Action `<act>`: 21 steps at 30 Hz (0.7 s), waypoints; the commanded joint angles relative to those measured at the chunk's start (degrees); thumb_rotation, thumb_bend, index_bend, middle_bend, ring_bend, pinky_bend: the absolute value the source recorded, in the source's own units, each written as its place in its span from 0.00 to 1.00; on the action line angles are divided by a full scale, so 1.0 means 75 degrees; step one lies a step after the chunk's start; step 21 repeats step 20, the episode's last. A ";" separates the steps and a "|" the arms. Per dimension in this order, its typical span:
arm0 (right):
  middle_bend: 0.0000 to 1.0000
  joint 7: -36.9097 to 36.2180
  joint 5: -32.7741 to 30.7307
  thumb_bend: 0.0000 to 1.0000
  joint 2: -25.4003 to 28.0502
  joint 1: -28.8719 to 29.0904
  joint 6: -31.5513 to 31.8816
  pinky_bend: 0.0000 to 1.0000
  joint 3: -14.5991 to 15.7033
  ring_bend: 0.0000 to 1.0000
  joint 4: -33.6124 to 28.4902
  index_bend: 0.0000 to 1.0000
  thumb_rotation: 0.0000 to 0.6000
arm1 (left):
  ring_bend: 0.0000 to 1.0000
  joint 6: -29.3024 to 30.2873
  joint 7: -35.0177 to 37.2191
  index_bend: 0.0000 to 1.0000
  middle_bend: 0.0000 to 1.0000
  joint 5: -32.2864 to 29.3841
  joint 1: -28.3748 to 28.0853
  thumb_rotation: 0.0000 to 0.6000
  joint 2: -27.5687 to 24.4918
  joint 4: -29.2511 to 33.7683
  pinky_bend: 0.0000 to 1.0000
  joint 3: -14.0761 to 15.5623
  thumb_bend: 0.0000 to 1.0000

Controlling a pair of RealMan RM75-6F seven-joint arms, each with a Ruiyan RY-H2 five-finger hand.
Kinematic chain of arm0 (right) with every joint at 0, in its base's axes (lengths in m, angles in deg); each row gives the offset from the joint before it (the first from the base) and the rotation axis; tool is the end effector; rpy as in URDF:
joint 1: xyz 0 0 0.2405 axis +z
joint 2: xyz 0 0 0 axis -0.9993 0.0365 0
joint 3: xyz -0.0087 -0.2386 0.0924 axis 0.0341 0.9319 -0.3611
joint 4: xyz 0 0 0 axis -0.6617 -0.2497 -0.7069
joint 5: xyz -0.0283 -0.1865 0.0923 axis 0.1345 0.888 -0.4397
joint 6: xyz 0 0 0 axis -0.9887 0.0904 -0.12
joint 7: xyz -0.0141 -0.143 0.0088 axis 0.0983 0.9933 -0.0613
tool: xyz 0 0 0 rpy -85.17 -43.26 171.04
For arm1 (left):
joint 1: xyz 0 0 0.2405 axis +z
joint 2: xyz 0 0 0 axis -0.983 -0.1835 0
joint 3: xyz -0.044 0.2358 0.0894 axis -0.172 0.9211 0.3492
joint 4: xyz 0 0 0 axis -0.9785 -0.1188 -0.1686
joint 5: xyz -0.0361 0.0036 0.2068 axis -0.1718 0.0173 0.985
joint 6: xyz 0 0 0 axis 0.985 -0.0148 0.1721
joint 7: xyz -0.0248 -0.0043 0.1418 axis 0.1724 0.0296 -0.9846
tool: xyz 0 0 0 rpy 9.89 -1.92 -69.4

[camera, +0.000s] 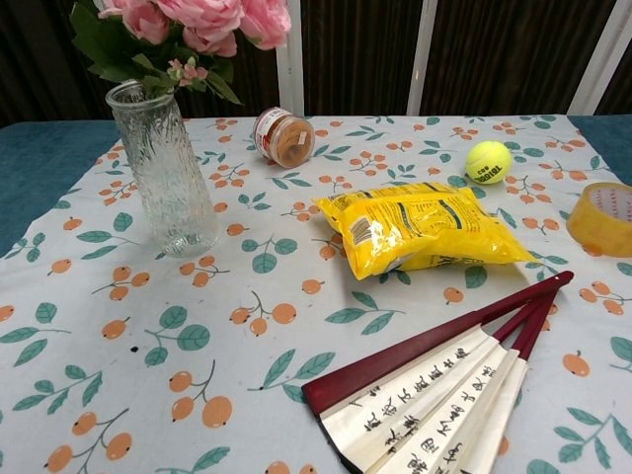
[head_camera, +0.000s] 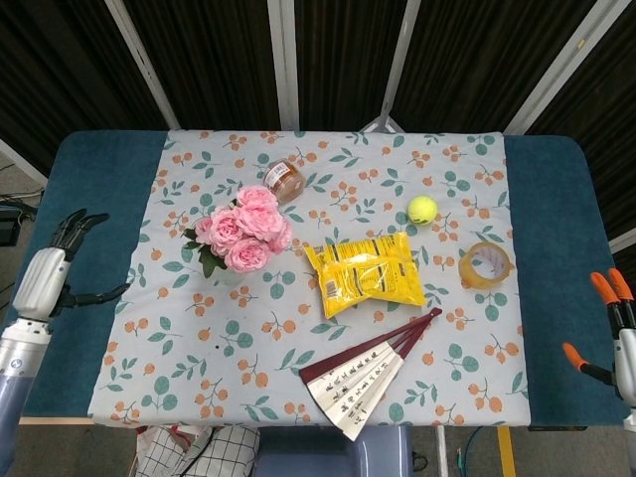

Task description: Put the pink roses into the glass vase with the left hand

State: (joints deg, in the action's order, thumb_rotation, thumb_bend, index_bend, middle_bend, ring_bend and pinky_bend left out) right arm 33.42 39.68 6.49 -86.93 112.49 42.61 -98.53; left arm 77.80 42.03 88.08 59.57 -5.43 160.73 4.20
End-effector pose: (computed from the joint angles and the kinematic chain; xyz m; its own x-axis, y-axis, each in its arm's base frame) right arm -0.3243 -0.1723 0.1943 0.3455 0.1286 0.9296 -0.9381 0.0747 0.3383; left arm -0.2578 0.2679 0.1595 0.0055 -0.0050 1.0000 0.9843 -0.1762 -0.0063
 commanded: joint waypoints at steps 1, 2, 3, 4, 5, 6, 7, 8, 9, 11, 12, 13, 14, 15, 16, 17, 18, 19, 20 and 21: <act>0.00 0.0054 0.0072 0.24 0.0010 -0.0028 0.0075 0.01 0.0018 0.04 -0.0032 0.11 1.00 | 0.00 0.1258 -0.1280 0.17 0.17 0.0016 0.0923 1.00 0.0228 -0.0003 0.04 0.0370 0.24; 0.00 0.0071 0.0101 0.24 0.0010 -0.0032 0.0094 0.01 0.0027 0.04 -0.0042 0.11 1.00 | 0.00 0.1394 -0.1315 0.17 0.17 0.0034 0.1010 1.00 0.0310 -0.0081 0.04 0.0375 0.24; 0.00 0.0084 0.0133 0.24 0.0012 -0.0034 0.0109 0.01 0.0036 0.04 -0.0051 0.11 1.00 | 0.00 0.1532 -0.1335 0.18 0.17 0.0039 0.1092 1.00 0.0404 -0.0172 0.04 0.0365 0.24; 0.00 0.0100 0.0171 0.24 0.0013 -0.0037 0.0127 0.01 0.0050 0.04 -0.0062 0.11 1.00 | 0.00 0.1705 -0.1369 0.18 0.17 0.0048 0.1195 1.00 0.0547 -0.0347 0.04 0.0348 0.24; 0.00 0.0112 0.0190 0.24 0.0011 -0.0040 0.0136 0.01 0.0058 0.04 -0.0064 0.11 1.00 | 0.00 0.1782 -0.1396 0.18 0.17 0.0043 0.1239 1.00 0.0638 -0.0457 0.04 0.0327 0.24; 0.00 0.0130 0.0212 0.24 0.0010 -0.0039 0.0142 0.01 0.0066 0.04 -0.0061 0.11 1.00 | 0.00 0.1845 -0.1444 0.18 0.17 0.0004 0.1274 1.00 0.0736 -0.0574 0.04 0.0286 0.24; 0.00 0.0164 0.0246 0.24 0.0009 -0.0035 0.0150 0.01 0.0075 0.04 -0.0050 0.11 1.00 | 0.00 0.1893 -0.1537 0.18 0.17 -0.0025 0.1304 1.00 0.0876 -0.0758 0.04 0.0249 0.24; 0.00 0.0190 0.0258 0.24 0.0008 -0.0035 0.0159 0.01 0.0078 0.04 -0.0044 0.11 1.00 | 0.00 0.1903 -0.1579 0.17 0.17 -0.0018 0.1325 1.00 0.0954 -0.0865 0.04 0.0255 0.24; 0.00 0.0225 0.0264 0.24 0.0007 -0.0035 0.0163 0.01 0.0080 0.04 -0.0038 0.11 1.00 | 0.00 0.1900 -0.1596 0.17 0.17 -0.0010 0.1341 1.00 0.1018 -0.0944 0.04 0.0261 0.23; 0.00 0.0315 0.0285 0.24 0.0027 -0.0042 0.0170 0.01 0.0098 0.04 -0.0047 0.11 1.00 | 0.00 0.1806 -0.1628 0.17 0.17 -0.0019 0.1362 1.00 0.1073 -0.0941 0.04 0.0300 0.23; 0.00 0.0358 0.0313 0.24 0.0047 -0.0053 0.0186 0.01 0.0114 0.04 -0.0071 0.11 1.00 | 0.00 0.1797 -0.1684 0.17 0.17 0.0030 0.1365 1.00 0.1072 -0.0923 0.04 0.0320 0.23; 0.00 0.0391 0.0346 0.24 0.0071 -0.0065 0.0208 0.01 0.0131 0.04 -0.0100 0.11 1.00 | 0.00 0.1815 -0.1772 0.17 0.17 0.0063 0.1379 1.00 0.1079 -0.0924 0.04 0.0328 0.23; 0.00 0.0417 0.0384 0.24 0.0105 -0.0079 0.0222 0.01 0.0156 0.04 -0.0138 0.11 1.00 | 0.00 0.1820 -0.1912 0.17 0.17 0.0065 0.1398 1.00 0.1090 -0.0936 0.04 0.0341 0.23; 0.00 0.0437 0.0413 0.24 0.0144 -0.0091 0.0217 0.01 0.0186 0.04 -0.0182 0.11 1.00 | 0.00 0.1799 -0.2053 0.17 0.17 0.0045 0.1419 1.00 0.1092 -0.0925 0.04 0.0358 0.23; 0.00 0.0472 0.0432 0.24 0.0209 -0.0109 0.0194 0.01 0.0228 0.04 -0.0255 0.11 1.00 | 0.00 0.1748 -0.2195 0.17 0.17 0.0011 0.1434 1.00 0.1082 -0.0874 0.04 0.0367 0.23; 0.00 0.0529 0.0436 0.24 0.0274 -0.0119 0.0154 0.01 0.0265 0.04 -0.0322 0.11 1.00 | 0.00 0.1686 -0.2267 0.17 0.17 -0.0035 0.1447 1.00 0.1056 -0.0806 0.04 0.0364 0.23; 0.00 0.0570 0.0442 0.24 0.0313 -0.0117 0.0114 0.01 0.0291 0.04 -0.0360 0.11 1.00 | 0.00 0.1636 -0.2302 0.17 0.17 -0.0076 0.1462 1.00 0.1026 -0.0751 0.04 0.0369 0.23; 0.00 0.0594 0.0449 0.24 0.0336 -0.0114 0.0090 0.01 0.0306 0.04 -0.0386 0.11 1.00 | 0.00 0.1606 -0.2319 0.17 0.17 -0.0102 0.1473 1.00 0.1004 -0.0716 0.04 0.0375 0.23; 0.00 0.0612 0.0450 0.24 0.0354 -0.0112 0.0070 0.01 0.0316 0.04 -0.0409 0.11 1.00 | 0.00 0.1584 -0.2334 0.17 0.17 -0.0119 0.1480 1.00 0.0981 -0.0681 0.04 0.0376 0.23; 0.00 0.0612 0.0450 0.24 0.0354 -0.0112 0.0070 0.01 0.0316 0.04 -0.0409 0.11 1.00 | 0.00 0.1584 -0.2334 0.17 0.17 -0.0119 0.1480 1.00 0.0981 -0.0681 0.04 0.0376 0.23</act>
